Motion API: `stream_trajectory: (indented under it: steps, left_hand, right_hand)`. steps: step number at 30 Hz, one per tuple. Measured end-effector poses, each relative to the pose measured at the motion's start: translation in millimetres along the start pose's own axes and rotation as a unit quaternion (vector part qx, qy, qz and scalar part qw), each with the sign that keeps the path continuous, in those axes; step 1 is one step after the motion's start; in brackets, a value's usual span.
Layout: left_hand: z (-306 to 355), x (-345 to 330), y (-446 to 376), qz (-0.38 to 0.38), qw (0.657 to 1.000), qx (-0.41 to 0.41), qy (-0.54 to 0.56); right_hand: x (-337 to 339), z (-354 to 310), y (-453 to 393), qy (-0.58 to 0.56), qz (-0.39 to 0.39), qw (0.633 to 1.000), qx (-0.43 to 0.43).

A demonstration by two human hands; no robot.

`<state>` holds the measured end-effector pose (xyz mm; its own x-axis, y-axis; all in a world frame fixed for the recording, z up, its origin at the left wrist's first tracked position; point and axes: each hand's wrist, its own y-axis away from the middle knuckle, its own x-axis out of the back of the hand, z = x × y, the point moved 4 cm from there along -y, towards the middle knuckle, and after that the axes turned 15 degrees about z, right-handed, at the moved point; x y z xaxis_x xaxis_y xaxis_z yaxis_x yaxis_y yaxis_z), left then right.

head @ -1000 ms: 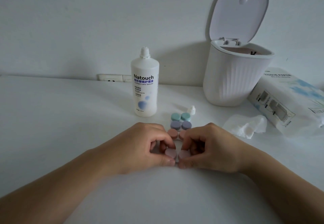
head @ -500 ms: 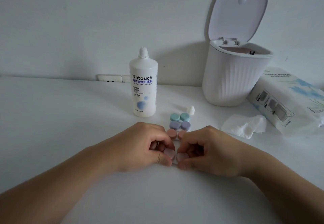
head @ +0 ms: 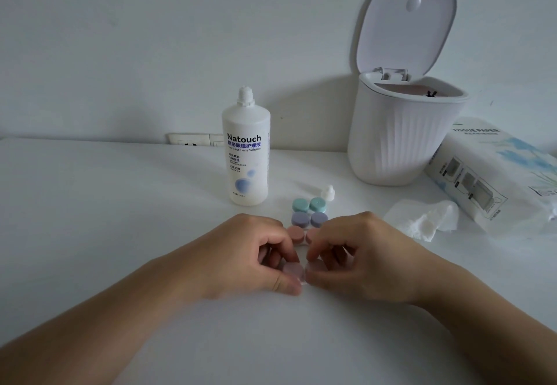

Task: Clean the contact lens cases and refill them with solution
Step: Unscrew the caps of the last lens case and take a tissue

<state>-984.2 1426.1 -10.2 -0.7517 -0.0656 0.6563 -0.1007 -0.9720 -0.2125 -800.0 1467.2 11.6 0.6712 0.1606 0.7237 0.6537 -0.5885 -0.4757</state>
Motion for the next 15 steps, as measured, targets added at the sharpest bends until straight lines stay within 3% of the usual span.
stream_trajectory:
  steps: [4, 10, 15]
  left_hand:
    - [-0.3, -0.4, -0.9, -0.002, 1.000, 0.000, 0.009]
    - [-0.9, -0.7, -1.4, 0.002, 1.000, -0.003, 0.001]
    - [-1.2, -0.4, -2.7, 0.008, 1.000, -0.003, 0.008]
  right_hand:
    - [1.5, -1.3, 0.5, -0.024, -0.020, 0.999, 0.012]
    - [0.2, -1.6, -1.6, 0.003, 0.011, 1.000, 0.024]
    - [0.5, -1.9, 0.4, -0.020, -0.026, 0.999, 0.012]
